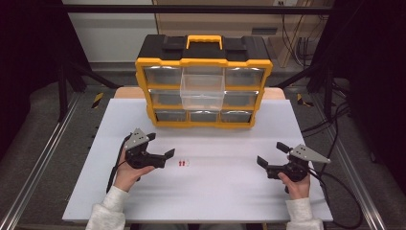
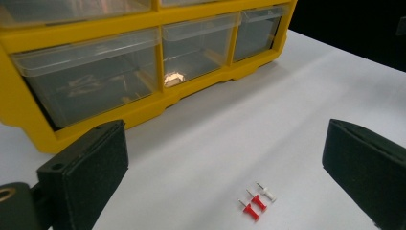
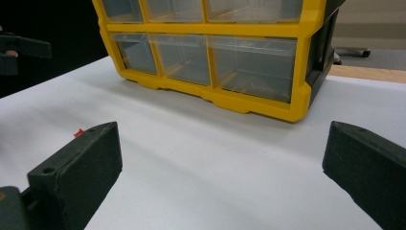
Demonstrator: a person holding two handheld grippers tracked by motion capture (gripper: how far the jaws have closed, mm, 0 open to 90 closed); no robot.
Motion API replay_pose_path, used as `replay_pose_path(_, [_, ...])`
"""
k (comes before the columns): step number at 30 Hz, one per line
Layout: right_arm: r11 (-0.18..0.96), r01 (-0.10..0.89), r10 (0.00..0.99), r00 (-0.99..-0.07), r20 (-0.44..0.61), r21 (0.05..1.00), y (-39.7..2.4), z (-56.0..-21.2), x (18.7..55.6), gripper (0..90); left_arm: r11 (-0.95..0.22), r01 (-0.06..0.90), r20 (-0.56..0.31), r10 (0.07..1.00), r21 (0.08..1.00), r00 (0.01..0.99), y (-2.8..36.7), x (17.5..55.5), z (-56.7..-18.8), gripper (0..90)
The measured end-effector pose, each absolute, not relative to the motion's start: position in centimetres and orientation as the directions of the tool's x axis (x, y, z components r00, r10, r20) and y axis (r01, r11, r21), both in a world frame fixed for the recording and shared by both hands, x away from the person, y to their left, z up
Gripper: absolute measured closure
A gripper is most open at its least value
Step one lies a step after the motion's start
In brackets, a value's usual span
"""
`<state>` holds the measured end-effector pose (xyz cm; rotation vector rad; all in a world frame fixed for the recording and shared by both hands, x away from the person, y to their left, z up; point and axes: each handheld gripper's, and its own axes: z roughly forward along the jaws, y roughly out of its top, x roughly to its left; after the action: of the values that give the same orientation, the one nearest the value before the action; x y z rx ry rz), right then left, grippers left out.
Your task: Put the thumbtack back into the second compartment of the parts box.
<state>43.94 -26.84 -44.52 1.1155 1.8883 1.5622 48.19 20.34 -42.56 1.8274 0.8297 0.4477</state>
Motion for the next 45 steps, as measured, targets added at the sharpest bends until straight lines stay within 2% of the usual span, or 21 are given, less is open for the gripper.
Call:
replay_pose_path(14, [0.039,0.302,0.803,-0.577,0.150,0.952,-26.8,-44.5,44.0,0.3,-0.286,0.402,-0.077,0.726,0.870,0.683,18.3,49.0,-44.8,3.2])
replay_pose_path(27, [0.044,0.307,0.802,-0.578,0.150,0.951,-26.7,-44.6,44.0,0.3,-0.318,0.488,-0.087,0.763,0.813,0.641,17.1,48.8,-46.6,10.6])
replay_pose_path(42, [0.043,0.313,0.804,-0.575,0.153,0.949,-26.7,-44.6,44.1,0.4,-0.338,0.547,-0.063,0.808,0.766,0.586,16.0,47.8,-47.7,32.6])
replay_pose_path(45, [0.045,0.314,0.804,-0.575,0.152,0.948,-26.7,-44.7,44.1,0.4,-0.334,0.556,-0.070,0.810,0.761,0.582,15.8,47.8,-48.0,40.6])
